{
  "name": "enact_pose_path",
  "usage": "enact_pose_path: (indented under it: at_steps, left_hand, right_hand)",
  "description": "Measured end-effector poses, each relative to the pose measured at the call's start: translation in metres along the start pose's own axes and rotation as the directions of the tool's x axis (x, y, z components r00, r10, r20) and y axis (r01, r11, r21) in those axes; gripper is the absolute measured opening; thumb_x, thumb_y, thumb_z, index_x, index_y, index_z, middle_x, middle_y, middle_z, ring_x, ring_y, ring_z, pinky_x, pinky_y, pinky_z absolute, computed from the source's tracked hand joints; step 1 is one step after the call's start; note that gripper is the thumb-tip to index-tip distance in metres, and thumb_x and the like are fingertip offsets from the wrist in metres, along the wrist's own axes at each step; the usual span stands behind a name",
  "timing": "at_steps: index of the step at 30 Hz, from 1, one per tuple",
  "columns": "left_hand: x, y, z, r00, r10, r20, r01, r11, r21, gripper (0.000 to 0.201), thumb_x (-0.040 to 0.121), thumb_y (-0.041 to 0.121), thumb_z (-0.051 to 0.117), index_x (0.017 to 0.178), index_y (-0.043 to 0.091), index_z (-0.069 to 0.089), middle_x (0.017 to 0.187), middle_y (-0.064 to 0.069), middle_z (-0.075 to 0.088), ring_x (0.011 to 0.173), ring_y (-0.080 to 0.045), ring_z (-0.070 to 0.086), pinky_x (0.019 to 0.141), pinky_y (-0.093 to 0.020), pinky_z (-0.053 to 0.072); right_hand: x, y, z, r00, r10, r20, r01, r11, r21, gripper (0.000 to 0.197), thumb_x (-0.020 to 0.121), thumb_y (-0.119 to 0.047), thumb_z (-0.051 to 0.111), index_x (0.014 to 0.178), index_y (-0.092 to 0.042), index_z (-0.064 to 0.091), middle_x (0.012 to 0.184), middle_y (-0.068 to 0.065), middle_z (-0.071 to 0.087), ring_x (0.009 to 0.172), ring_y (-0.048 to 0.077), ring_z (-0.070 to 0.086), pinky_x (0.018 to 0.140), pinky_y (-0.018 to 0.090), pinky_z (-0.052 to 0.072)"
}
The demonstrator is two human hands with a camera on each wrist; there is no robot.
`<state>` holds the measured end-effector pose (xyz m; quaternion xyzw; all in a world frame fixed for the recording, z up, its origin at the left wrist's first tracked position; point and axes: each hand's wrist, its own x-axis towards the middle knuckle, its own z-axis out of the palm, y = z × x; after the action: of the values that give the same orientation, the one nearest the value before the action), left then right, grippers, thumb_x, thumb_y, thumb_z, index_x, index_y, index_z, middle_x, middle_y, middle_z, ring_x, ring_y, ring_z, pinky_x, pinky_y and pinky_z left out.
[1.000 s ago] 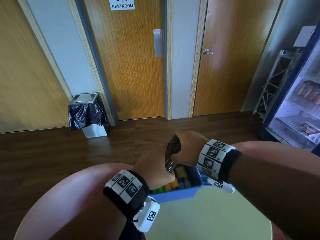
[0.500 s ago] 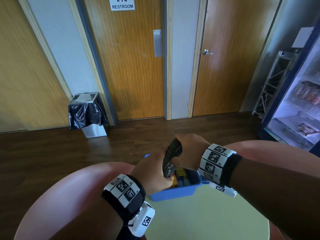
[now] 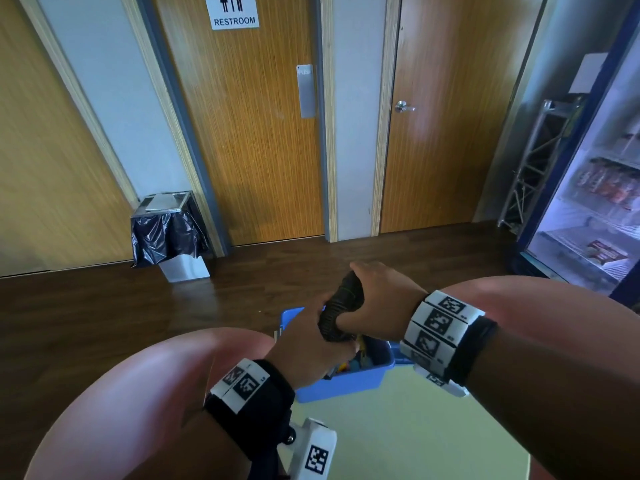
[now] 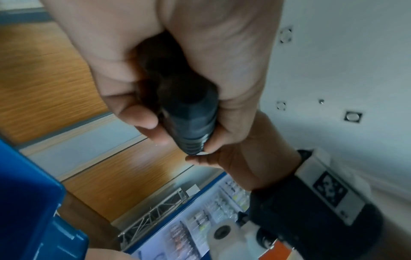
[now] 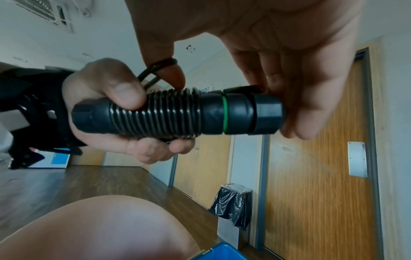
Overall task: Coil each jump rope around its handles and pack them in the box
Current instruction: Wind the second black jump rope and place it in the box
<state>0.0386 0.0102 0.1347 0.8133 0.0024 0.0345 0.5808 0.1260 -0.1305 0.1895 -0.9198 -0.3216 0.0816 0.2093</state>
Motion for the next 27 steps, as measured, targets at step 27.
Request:
enact_pose_path:
  at_steps: [27]
  left_hand:
    - [0.072,0.044,0.174,0.968,-0.170,0.185,0.224,0.915,-0.334,0.037,0.064,0.009,0.078,0.095,0.018,0.062,0.083,-0.022,0.059,0.082,-0.044,0.052,0.064,-0.049,0.040]
  right_hand:
    - [-0.044,0.168,-0.085,0.965,-0.193,0.180,0.177,0.979,0.099,0.045,0.068,-0.043,0.077,0.101,-0.024,0.053,0.087,-0.006,0.064,0.079,0.014,0.062,0.075,0.039,0.056]
